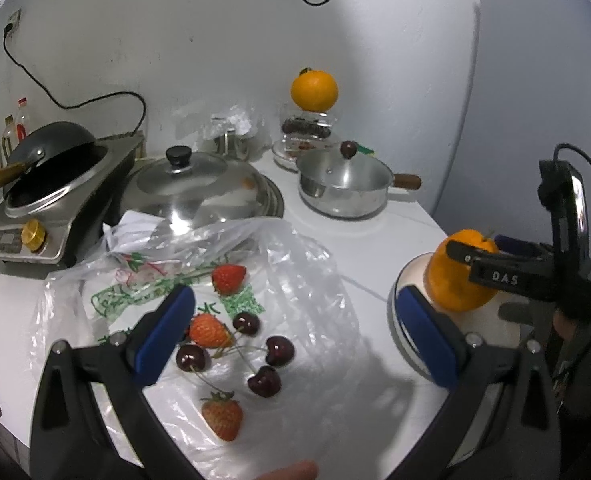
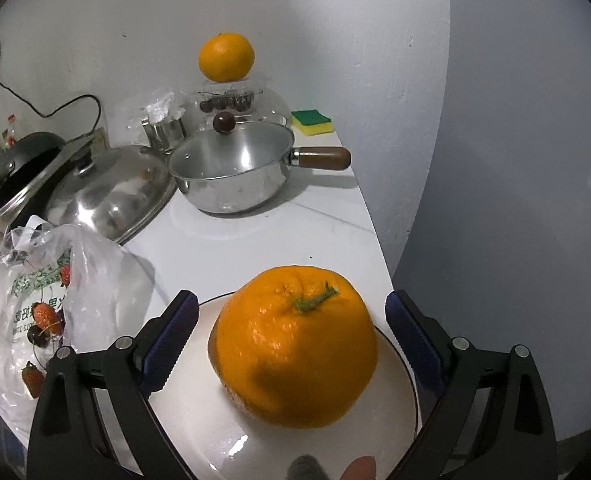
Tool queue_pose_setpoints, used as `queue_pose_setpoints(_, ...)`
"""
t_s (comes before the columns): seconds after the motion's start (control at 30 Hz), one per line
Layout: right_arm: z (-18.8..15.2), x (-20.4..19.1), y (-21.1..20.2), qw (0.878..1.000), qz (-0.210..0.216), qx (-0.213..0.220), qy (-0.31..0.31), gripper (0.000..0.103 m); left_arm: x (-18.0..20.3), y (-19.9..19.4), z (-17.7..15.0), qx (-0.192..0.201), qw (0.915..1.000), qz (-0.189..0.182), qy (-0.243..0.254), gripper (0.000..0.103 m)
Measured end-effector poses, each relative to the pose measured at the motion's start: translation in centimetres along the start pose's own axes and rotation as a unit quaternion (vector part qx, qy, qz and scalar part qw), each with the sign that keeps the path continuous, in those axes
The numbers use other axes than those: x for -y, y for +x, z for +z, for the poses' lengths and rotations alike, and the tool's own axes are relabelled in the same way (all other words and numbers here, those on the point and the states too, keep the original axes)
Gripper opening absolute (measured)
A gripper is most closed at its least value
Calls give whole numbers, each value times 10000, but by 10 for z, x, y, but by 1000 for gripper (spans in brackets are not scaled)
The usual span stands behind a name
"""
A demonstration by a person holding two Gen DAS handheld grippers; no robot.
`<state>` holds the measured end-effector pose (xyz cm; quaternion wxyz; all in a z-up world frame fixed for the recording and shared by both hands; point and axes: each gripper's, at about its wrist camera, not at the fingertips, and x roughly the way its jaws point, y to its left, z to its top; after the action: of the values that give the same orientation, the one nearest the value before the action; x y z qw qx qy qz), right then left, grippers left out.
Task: Organize fruits
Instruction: 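Lower the orange onto the white plate and open the right gripper, then withdraw the right gripper from the plate toward the fruit bag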
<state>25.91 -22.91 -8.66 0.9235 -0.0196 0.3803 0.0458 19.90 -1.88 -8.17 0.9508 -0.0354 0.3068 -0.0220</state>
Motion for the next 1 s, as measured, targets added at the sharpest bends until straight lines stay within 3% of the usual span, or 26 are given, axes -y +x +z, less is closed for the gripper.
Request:
queue_pose_setpoints(0.63,-1,-7,-63,9984,-202,532,36,96,-12,-44,-4,247,9997,59,-42,102)
queue_pose_setpoints(0.8,-2,-9,-89,9960,-128,863,204,96,-18,-57,-7,320,9994,93,-64,102)
queue_pose_setpoints(1.0,-5,-25,-103,9954,-84,953,73,96,-27,-72,-12,412,9990,117,-96,102)
